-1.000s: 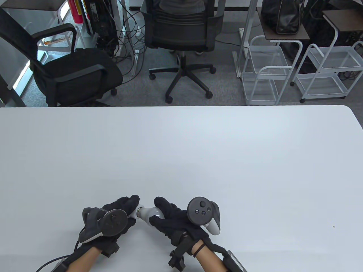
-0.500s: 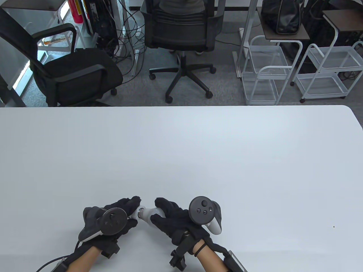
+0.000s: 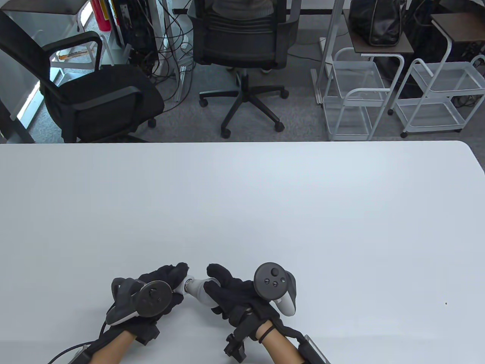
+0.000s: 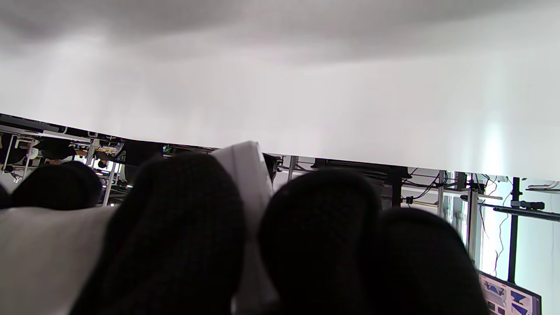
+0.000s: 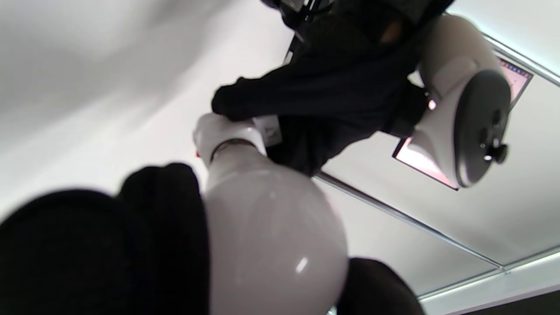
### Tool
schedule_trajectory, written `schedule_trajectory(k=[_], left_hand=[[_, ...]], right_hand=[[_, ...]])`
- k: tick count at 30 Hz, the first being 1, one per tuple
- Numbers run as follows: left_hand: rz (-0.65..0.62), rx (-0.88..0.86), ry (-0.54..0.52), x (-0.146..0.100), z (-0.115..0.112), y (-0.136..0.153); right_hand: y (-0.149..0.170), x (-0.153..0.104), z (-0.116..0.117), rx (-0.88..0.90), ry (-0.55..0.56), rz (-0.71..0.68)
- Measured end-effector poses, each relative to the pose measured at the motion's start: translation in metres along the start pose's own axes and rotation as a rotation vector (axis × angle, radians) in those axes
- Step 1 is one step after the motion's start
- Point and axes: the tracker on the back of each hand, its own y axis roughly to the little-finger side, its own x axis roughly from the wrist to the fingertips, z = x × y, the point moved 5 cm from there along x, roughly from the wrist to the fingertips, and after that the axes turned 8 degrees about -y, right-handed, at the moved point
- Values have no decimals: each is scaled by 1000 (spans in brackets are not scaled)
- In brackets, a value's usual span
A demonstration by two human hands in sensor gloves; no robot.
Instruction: Screw light bulb into light bulb socket (Screw with right hand)
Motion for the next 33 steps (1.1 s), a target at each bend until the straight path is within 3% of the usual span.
schedule_trajectory(k=[9,21,33], left_hand=[[5,-14,27,0,-3,3],[-2,-13,18,0,-2,-1],[3,20,-10,0,0,1]], right_hand=[[0,2,7,-20,-60,4],[3,-1,-2,22,22,26],[2,2,4,34,-46,12]])
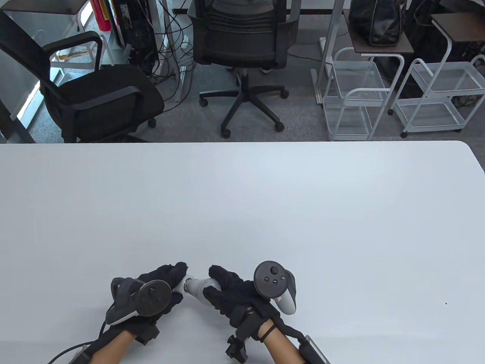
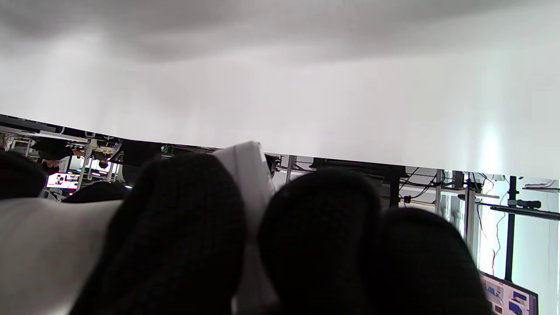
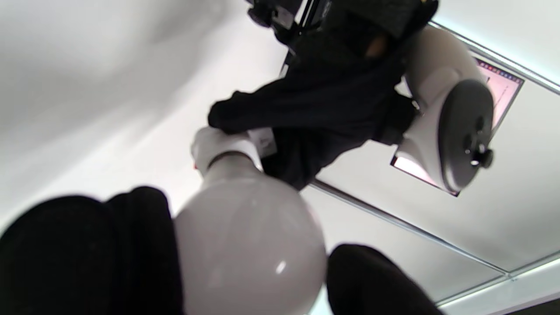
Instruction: Screw light bulb into light bulb socket (Screw with right hand)
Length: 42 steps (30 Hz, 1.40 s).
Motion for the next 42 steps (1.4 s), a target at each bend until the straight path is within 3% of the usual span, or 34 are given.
schedule_trajectory(k=[8,13,19,30,42], left_hand=[[-7,-2,-11,0,0,-2],[-8,1,-18,-1,2,-2],[-3,5,-25,-1,3,-1],[-7,0,-23,-1,2,-2],[-5,10,-36,-1,3,-1]], right_hand=[[5,-3,-8,63,76,18],[3,-4,-8,59,76,6],[1,-1,-2,30,-7,-5],[9,-2,-4,110,20,30],[-3,0,0,-57,-34,-12]])
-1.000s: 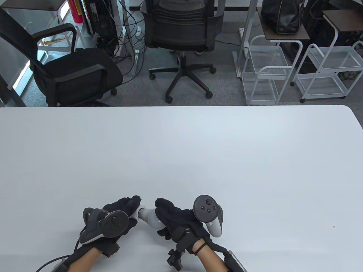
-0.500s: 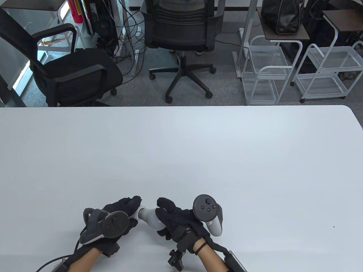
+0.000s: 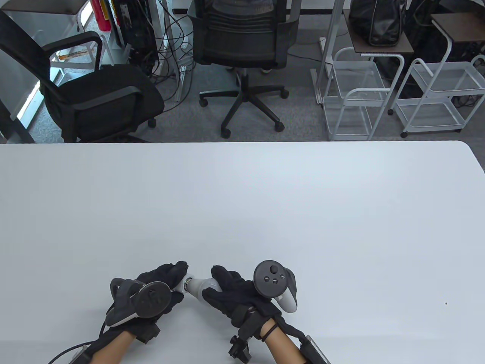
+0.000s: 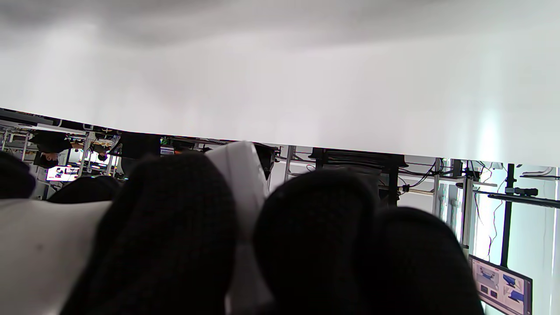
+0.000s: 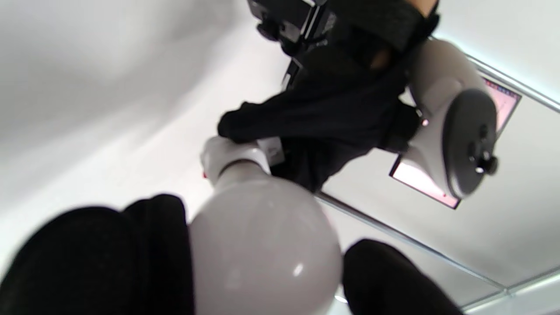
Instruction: Screw light bulb into light bulb socket (Screw with right hand)
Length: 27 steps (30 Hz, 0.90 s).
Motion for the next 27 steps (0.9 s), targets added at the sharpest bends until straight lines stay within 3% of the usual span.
schedule_trajectory(k=[11,21,27], left_hand=[[-5,6,-7,0,1,-1],[12,2,-16,0,2,2],[11,8,-31,0,4,2]], right_hand=[[12,-3,-6,135,80,30],[3,1,3,60,-20,-23],[3,1,1,73,18,-18]])
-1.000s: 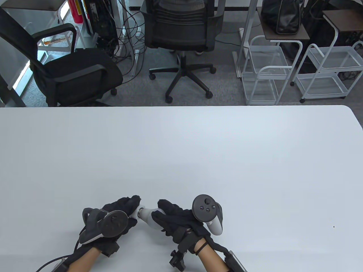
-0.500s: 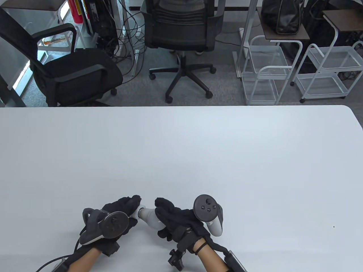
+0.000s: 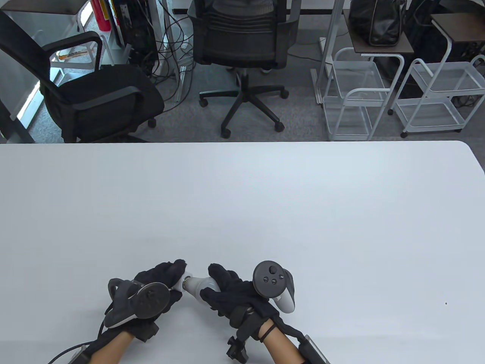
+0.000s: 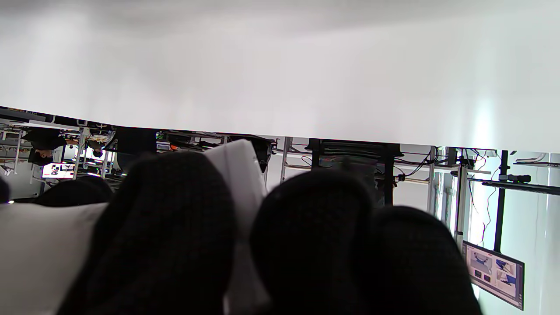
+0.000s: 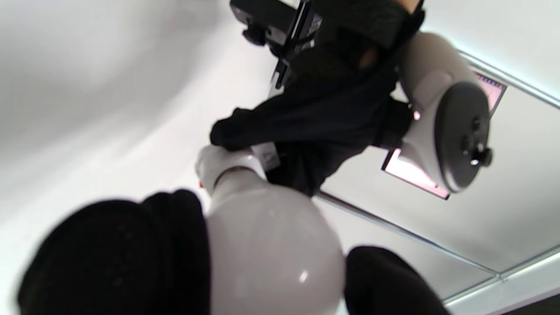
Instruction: Screw light bulb into light bulb socket (Screw with right hand)
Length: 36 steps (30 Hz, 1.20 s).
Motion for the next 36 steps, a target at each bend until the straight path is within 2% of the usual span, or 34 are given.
schedule_trajectory(k=[4,14,20,29,36], left_hand=[[0,5,-16,0,1,-1],[4,-5,0,0,-1,-1],[16,-5,-11,0,1,1],[6,1,-15,0,1,0],[10,4,-21,-1,1,0]], right_hand=[[3,-3,-7,30,68,13],[2,-4,-8,37,89,14],[-6,-1,0,-11,-1,-20],[1,-3,-7,56,73,14],[6,-4,-7,115,80,28]])
